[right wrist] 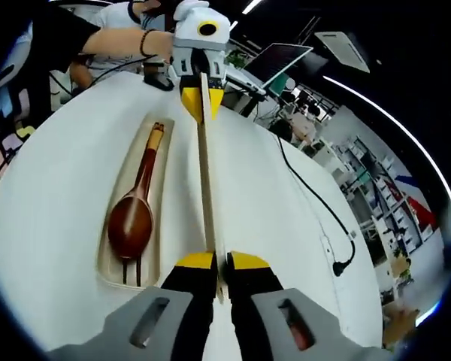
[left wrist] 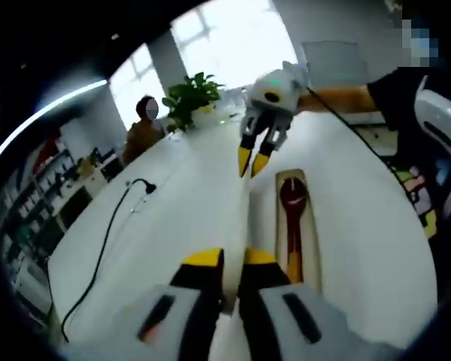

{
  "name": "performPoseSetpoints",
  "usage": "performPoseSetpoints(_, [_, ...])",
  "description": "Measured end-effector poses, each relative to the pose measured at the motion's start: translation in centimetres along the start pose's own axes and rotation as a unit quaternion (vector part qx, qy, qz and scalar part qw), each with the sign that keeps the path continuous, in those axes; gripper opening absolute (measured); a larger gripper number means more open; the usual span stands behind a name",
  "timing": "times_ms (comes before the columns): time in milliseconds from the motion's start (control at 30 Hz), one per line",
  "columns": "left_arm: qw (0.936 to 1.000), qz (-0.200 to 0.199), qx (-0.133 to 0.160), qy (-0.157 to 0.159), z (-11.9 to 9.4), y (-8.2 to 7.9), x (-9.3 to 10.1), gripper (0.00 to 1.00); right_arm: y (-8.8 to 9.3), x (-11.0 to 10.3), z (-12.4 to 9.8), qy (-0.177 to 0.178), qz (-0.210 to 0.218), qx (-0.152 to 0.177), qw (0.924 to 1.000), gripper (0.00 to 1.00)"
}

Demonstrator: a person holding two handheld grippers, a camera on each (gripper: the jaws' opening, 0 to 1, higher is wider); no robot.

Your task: Arrange the utensils inside the cutlery case until each visible utensil rests in its matching compartment.

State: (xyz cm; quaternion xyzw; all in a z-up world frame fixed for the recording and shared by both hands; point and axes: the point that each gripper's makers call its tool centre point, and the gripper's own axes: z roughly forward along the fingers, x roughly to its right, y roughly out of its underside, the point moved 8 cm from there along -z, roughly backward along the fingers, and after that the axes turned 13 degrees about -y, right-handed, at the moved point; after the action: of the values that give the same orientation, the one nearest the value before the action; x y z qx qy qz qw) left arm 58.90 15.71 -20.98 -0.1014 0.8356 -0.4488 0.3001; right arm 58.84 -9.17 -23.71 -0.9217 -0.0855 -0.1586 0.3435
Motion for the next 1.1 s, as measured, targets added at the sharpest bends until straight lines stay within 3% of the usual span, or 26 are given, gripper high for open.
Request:
performPoseSetpoints(167, [0.9993,-0.007,-0.032,-0.020,-0.4,0.1,-0.2,0.07,-0.5,-0.5,0.1,0.004,-0.014,-0.006,0.9999,0.03])
performPoseSetpoints(267, [0.9980,0.031,-0.043,-0.035,-0.7,-0.2,-0.4,0.08,-1.1,-0.8,0.0,0.010,-0.026,-0.011,0.9996,0.03])
performPoseSetpoints(333, [0.9977,0.034,-0.045,-0.037,-0.9,-0.3,0.0,0.08,-1.5,-0.8,-0.2,0.023,-0.033,-0.011,0.9991,0.03])
performPoseSetpoints(400, [0.9971,0.034,-0.058,-0.034,-1.3,-0.1,0.2,0.08,-1.5,-1.1,-0.3,0.021,-0.006,-0.021,0.9995,0.03])
performPoseSetpoints(500, [0.9969,-0.018,-0.071,-0.030,-1.7,0.3,0.6,0.20,-2.0,-1.5,-0.2,0.030,-0.029,-0.021,0.9989,0.03])
performPoseSetpoints(667, [0.9962,-0.004,-0.084,-0.020,-2.1,0.5,0.9,0.37,-2.6,-2.2,-0.3,0.052,-0.058,-0.024,0.9967,0.02])
performPoseSetpoints(767, [0.9940,-0.003,-0.109,0.012,-2.2,0.8,1.9,0.54,-3.0,-2.8,-0.3,0.063,-0.074,-0.034,0.9946,0.02])
performPoseSetpoints(800, [0.9929,-0.006,-0.116,0.025,-2.2,0.9,2.3,0.57,-3.2,-3.0,-0.3,0.066,-0.080,-0.036,0.9939,0.02])
performPoseSetpoints(1033, [0.9911,-0.004,-0.128,0.037,-2.0,1.3,2.9,0.63,-3.9,-4.3,-0.6,0.112,-0.147,-0.062,0.9807,0.02])
performPoseSetpoints(1100, [0.9897,-0.017,-0.135,0.045,-1.9,1.5,3.0,0.70,-3.9,-4.5,-0.7,0.122,-0.172,-0.067,0.9753,0.02])
